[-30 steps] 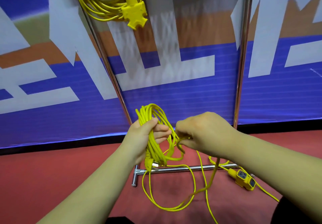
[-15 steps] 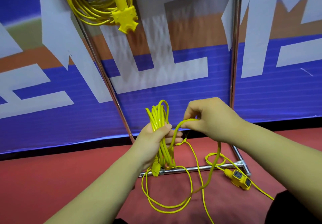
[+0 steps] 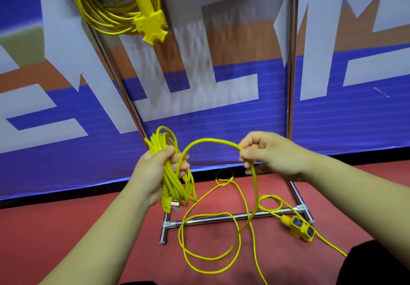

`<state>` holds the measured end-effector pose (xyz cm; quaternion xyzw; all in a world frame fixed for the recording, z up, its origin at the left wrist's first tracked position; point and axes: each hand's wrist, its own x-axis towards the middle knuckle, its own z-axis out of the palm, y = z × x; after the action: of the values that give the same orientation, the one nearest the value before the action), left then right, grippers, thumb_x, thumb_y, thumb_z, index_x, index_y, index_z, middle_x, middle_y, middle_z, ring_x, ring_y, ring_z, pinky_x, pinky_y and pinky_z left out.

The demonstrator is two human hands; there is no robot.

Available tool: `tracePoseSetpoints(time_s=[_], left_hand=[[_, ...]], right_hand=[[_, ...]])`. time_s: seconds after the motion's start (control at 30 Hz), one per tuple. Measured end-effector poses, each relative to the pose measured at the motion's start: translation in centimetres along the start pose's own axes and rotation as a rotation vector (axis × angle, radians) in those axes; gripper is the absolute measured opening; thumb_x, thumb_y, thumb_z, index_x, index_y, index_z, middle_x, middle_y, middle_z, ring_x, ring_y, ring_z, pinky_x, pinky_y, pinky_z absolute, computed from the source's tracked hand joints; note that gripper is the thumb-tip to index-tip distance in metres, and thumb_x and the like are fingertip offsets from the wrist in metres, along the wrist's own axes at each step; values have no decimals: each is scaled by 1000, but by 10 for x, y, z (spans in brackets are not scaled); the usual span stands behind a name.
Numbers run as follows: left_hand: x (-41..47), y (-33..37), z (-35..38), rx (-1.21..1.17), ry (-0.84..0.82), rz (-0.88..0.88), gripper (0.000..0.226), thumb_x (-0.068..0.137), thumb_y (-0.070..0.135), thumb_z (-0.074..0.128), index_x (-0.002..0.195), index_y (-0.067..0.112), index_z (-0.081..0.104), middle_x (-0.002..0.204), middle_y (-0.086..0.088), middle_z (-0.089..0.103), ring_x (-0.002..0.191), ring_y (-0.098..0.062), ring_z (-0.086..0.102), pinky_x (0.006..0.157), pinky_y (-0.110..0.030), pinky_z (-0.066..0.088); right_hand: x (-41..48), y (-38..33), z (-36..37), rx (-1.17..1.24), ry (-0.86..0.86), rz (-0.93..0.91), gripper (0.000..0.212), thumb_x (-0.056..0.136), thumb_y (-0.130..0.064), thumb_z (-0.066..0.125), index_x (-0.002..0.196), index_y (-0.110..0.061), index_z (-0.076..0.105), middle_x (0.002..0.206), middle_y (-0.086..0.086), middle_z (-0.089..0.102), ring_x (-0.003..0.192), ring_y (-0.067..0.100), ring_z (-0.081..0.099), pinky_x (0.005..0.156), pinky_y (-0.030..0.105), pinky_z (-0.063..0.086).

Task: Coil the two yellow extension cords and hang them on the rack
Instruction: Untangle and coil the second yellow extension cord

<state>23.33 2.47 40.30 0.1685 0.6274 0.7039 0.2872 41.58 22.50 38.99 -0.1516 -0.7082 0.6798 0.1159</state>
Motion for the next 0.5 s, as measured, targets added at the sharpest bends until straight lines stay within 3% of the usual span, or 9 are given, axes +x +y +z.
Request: tracePoseSetpoints(time_s=[0.1, 0.17, 0.23, 0.37, 0.5], left_hand=[[2, -6, -2, 37, -32, -37, 9, 102, 16, 51, 105, 8, 54, 100, -26, 74, 86, -34, 75, 76, -43, 61], [-1, -8, 1, 70, -77, -46, 11, 102, 16, 50, 106, 7, 54, 104, -27, 72, 91, -36, 74, 77, -44, 62], [-4, -9, 5, 104, -125, -58, 15, 102, 18, 50, 109, 5, 53, 105, -28, 72, 92, -38, 74, 71, -45, 62], [-13, -11, 10, 177, -214, -64, 18, 100, 20, 52, 106, 4, 55, 96, -27, 73, 82, -35, 75, 69, -43, 62], [-19, -11, 13, 188, -301, -107, 20, 97, 26, 53, 93, 6, 55, 80, -23, 71, 57, -28, 69, 54, -34, 57]], right_hand=[[3, -7, 4, -420, 144, -238, 5, 95, -17, 65, 94, -17, 70, 64, -17, 62, 58, 2, 55, 60, 14, 43], [3, -11, 10, -676, 111, -354, 7, 94, -25, 67, 95, -27, 74, 71, -22, 63, 67, 1, 56, 63, 11, 39], [5, -14, 17, -770, 46, -415, 10, 93, -30, 67, 99, -30, 75, 83, -16, 65, 81, 2, 58, 69, 11, 39], [10, -20, 24, -795, 7, -455, 14, 93, -33, 67, 102, -29, 77, 85, -13, 63, 82, -2, 58, 70, 8, 38], [15, -18, 28, -799, 37, -465, 13, 91, -32, 71, 99, -28, 79, 76, -20, 61, 77, -9, 57, 68, 8, 38]])
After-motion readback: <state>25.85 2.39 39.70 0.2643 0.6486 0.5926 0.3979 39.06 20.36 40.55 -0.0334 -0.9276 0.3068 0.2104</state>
